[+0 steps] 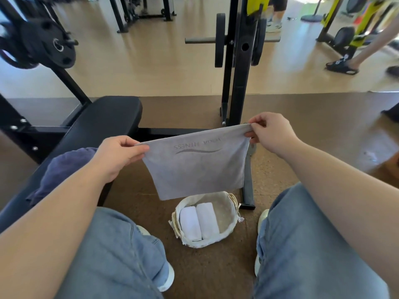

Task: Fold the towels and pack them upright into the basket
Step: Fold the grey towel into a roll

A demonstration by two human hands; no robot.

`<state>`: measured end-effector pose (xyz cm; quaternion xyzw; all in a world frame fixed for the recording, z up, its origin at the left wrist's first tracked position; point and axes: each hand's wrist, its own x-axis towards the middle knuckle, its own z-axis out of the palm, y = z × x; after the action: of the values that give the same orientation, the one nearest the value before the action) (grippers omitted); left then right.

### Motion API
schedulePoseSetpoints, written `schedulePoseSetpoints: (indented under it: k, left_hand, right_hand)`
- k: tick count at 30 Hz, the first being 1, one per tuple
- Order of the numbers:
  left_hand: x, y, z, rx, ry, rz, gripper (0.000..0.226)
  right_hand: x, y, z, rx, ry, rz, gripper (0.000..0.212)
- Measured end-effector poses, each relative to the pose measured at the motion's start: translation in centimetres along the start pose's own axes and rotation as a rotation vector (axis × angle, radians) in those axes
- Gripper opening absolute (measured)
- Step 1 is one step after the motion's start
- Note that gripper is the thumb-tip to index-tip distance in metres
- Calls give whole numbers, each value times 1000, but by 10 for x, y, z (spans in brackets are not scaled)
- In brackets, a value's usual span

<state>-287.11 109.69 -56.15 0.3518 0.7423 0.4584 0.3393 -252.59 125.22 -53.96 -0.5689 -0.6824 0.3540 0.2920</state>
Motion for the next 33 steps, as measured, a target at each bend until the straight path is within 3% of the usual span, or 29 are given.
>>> schedulePoseSetpoints:
  k: [2, 6, 9, 14, 19, 22, 33]
  left_hand:
    - [0, 0, -4, -43, -24, -18, 11]
    - [-1, -4, -8, -81, -42, -29, 11]
    - [0, -5, -4, -123, -24, -37, 15]
    - [0, -8, 8, -56, 45, -62, 17]
    - [1, -8, 21, -38, 176, -117, 15]
    - [-4, -4, 38, -72, 211, -129, 3]
    - [-27, -1, 81, -266, 29, -169, 19]
  right_hand:
    - [-1, -1, 2, -29, 24, -36, 16]
    - [-2, 3, 6, -106, -114, -3, 15]
    - [1, 1, 9, -59, -12, -41, 16]
    - [1, 8, 15, -241, -168, 15, 17]
    - [0, -2, 22, 70, -154, 198, 12]
    - [-7, -12, 34, 224, -182, 235, 8]
    - [-24, -36, 93, 135, -272, -26, 14]
